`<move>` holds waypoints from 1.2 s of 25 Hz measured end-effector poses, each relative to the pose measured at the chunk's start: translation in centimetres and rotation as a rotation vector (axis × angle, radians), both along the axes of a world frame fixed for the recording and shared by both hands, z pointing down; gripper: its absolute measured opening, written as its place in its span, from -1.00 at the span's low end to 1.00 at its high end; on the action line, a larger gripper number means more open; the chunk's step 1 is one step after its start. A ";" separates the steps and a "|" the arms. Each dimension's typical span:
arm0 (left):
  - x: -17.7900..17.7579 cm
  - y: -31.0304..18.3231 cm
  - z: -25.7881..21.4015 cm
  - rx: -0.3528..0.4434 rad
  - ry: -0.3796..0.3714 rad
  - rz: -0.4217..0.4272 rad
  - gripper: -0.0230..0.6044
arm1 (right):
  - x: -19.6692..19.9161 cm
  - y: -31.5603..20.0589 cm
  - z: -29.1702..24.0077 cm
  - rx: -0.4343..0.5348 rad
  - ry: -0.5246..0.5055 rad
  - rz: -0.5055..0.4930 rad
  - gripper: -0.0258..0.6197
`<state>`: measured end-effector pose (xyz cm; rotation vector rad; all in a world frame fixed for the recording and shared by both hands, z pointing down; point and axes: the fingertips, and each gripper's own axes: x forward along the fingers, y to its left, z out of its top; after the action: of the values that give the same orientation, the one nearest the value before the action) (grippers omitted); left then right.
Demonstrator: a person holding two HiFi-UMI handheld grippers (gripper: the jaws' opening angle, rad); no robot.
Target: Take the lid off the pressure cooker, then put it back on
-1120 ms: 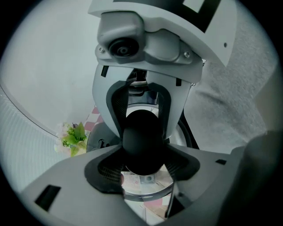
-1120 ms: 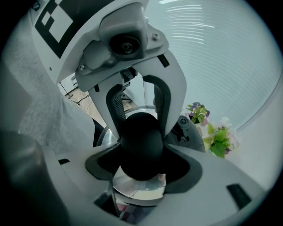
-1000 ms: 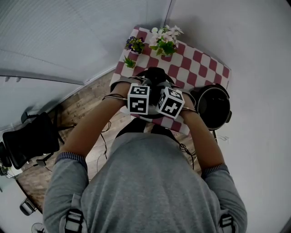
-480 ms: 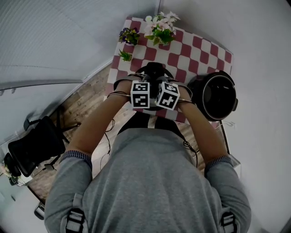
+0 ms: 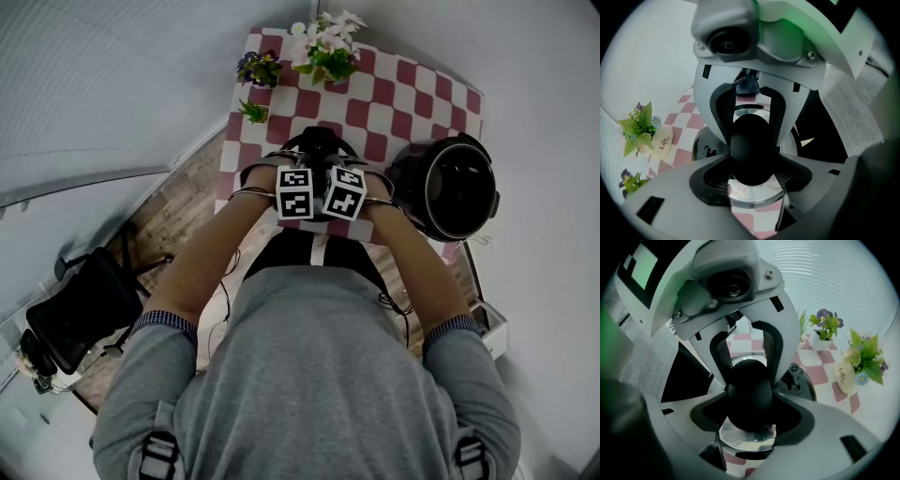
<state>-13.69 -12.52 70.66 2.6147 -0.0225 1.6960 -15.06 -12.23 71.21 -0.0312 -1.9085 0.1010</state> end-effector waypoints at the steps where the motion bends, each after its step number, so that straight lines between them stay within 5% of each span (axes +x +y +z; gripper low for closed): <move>1: 0.0 0.1 0.3 -0.005 -0.003 0.007 0.03 | 0.0 0.1 0.3 -0.004 0.000 0.007 0.00; 11: 0.4 0.6 1.5 0.006 0.009 0.053 0.03 | 0.3 0.5 1.8 -0.001 -0.004 0.062 0.01; 17: 0.3 0.5 1.4 -0.025 0.048 0.004 0.06 | 0.4 0.2 1.7 0.018 0.002 0.101 0.09; 23: 0.1 0.3 -1.0 -0.053 0.174 -0.111 0.08 | 1.7 0.1 -0.8 0.055 -0.052 0.195 0.19; 30: 0.0 0.3 -6.6 -0.089 0.413 -0.277 0.08 | 2.5 0.7 -6.8 0.141 -0.229 0.371 0.18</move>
<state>-13.66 -12.24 64.08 2.6868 -0.2780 1.0314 -12.53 -11.49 64.37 0.4238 -2.1268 0.2205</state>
